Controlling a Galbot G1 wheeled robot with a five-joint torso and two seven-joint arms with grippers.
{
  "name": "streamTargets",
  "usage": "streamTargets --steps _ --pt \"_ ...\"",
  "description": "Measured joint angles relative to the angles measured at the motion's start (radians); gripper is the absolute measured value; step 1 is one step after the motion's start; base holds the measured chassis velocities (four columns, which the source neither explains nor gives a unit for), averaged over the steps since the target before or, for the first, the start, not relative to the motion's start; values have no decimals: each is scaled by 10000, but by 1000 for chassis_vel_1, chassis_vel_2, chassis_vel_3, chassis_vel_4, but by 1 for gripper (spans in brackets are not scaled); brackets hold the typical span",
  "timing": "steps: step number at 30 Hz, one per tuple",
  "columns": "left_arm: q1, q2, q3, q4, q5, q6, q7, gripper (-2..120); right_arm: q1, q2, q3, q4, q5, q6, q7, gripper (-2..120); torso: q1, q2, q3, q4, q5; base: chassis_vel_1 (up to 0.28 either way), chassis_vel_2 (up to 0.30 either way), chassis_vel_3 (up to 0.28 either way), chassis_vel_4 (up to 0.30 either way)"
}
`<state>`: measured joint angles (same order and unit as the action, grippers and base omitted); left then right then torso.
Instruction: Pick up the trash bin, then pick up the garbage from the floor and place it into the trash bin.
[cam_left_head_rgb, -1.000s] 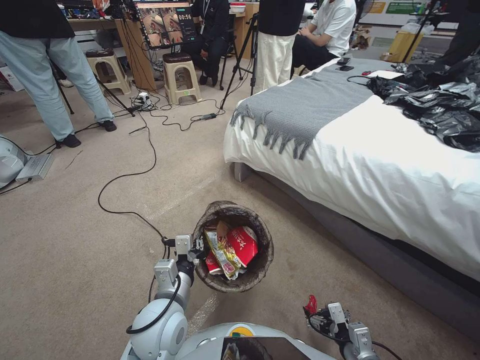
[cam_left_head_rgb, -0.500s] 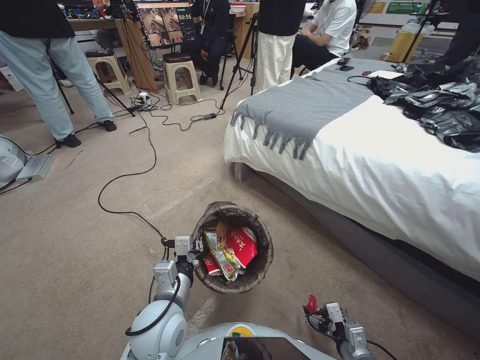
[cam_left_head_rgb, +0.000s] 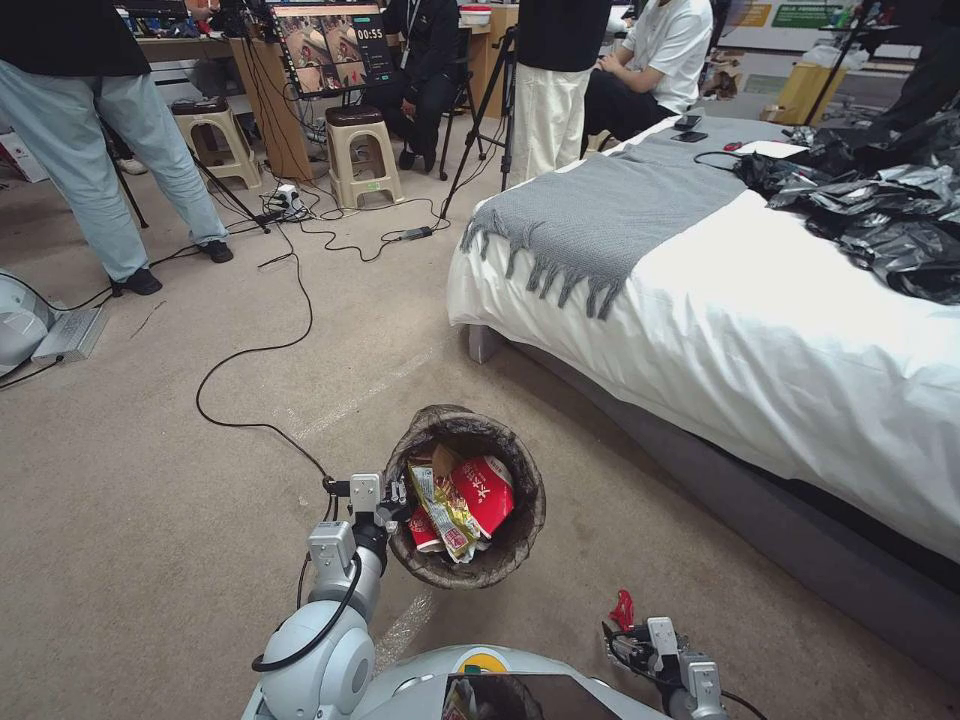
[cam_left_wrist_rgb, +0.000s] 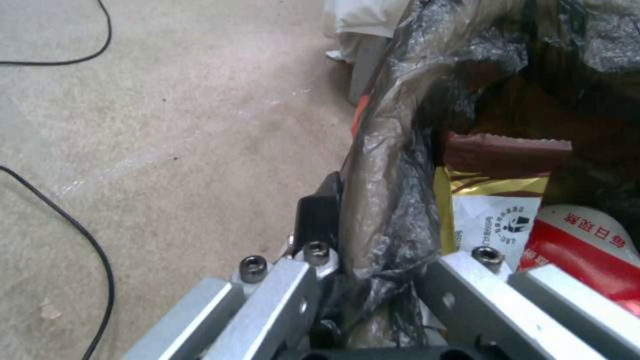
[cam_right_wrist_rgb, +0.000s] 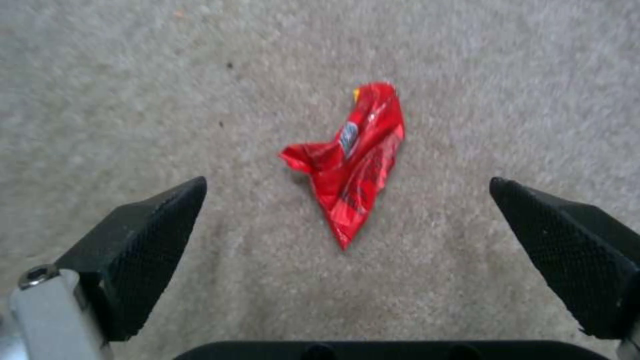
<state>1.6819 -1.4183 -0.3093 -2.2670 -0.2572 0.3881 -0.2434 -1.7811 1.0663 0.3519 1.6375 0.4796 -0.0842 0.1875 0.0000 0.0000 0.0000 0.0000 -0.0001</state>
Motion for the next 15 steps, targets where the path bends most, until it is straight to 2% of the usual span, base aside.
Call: streamTargets --steps 6,15 --pt "15 -9 21 64 23 1 -3 3 485 195 -134 -814 -70 212 -89 100 0 0 0 0 1 0 0 0 0" --pt "-18 -18 16 180 32 5 -2 3 843 238 -137 -1074 -17 327 -183 100 0 0 0 0 1 0 0 0 0"
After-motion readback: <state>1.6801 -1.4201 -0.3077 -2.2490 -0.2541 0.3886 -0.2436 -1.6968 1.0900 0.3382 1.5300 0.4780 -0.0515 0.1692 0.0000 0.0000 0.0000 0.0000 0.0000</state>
